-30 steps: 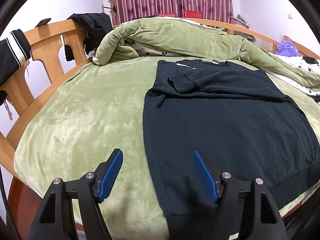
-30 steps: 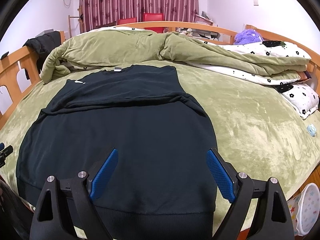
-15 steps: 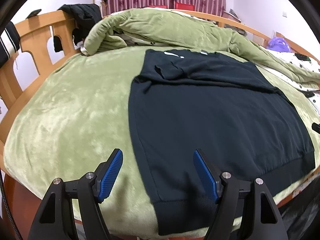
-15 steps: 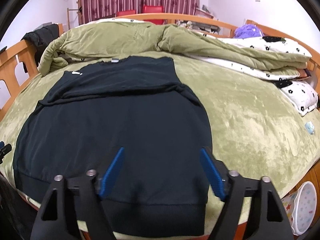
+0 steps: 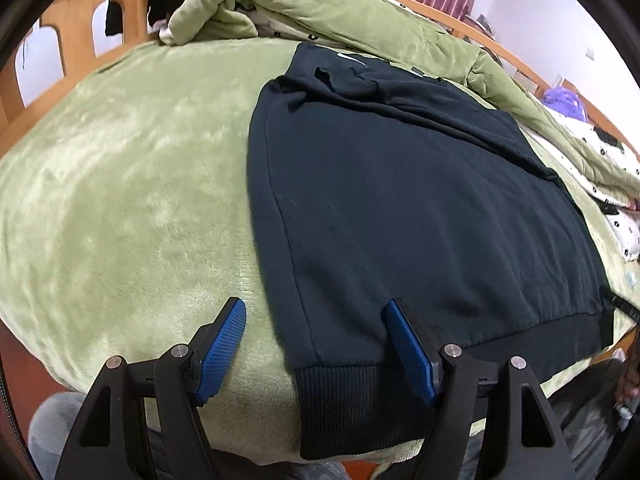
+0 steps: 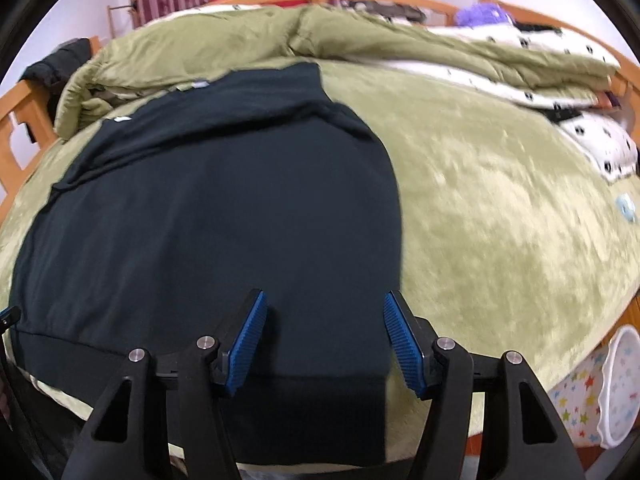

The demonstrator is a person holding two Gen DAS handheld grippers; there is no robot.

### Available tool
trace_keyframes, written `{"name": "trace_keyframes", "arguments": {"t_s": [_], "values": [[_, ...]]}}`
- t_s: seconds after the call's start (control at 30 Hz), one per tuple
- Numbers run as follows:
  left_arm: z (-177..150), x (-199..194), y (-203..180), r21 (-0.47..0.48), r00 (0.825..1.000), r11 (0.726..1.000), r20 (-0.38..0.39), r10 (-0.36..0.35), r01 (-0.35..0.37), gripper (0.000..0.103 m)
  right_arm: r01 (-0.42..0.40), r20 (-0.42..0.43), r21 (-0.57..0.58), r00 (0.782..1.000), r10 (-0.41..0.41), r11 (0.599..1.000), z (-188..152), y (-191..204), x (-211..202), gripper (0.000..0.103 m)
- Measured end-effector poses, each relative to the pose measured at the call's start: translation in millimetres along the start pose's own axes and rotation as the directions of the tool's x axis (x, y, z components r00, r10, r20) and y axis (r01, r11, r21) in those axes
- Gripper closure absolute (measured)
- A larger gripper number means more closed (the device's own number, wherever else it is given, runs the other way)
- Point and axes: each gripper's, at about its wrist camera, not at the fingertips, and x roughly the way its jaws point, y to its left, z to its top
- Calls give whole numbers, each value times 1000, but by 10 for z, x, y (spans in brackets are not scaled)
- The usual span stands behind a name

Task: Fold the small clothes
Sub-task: 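Grasp the ribbed hem with the left tool while the right tool grasps it too, then lift the hem with both tools and fold it up toward the collar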

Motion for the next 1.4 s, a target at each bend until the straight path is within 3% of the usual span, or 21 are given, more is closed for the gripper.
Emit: {"name": "trace_keyframes", "arguments": {"t_s": [0.23,0.33,0.4,0.47,0.5,0.57,0.63,0.77,0.9,1.4], "values": [[18,75,12,-17,1000,1000,-5,-16,16,33,-48,-50,55,997,50,997,-37,-116,149,42],[22,85,-31,-6,1000,1000,6,-6,6,44,-45,-56,51,997,48,998,1,-89,202,43],[37,86,-62,12,1000,1000,9,-6,6,57,-44,-53,36,998,46,998,19,-56,201,50],[51,71,-92,22,1000,1000,12,-22,22,72,-47,-44,27,998,48,999,26,-40,185,66],[59,63,-113,29,1000,999,17,-19,19,74,-62,-44,30,997,64,998,34,-45,177,70],[75,47,-139,39,999,999,29,-14,13,89,-91,-43,39,995,92,995,47,-58,157,82],[121,15,-150,33,999,999,44,-30,29,92,-136,-24,50,990,137,989,81,-64,101,87],[275,-153,-191,36,992,997,105,-72,68,93,-195,43,51,980,193,979,190,-63,-77,91],[558,-255,-307,64,985,996,161,-66,56,93,-244,107,64,966,237,968,434,-53,-230,91],[1830,15,-555,74,967,997,251,-53,35,94,-257,270,101,937,222,961,1653,103,-125,92]]}}
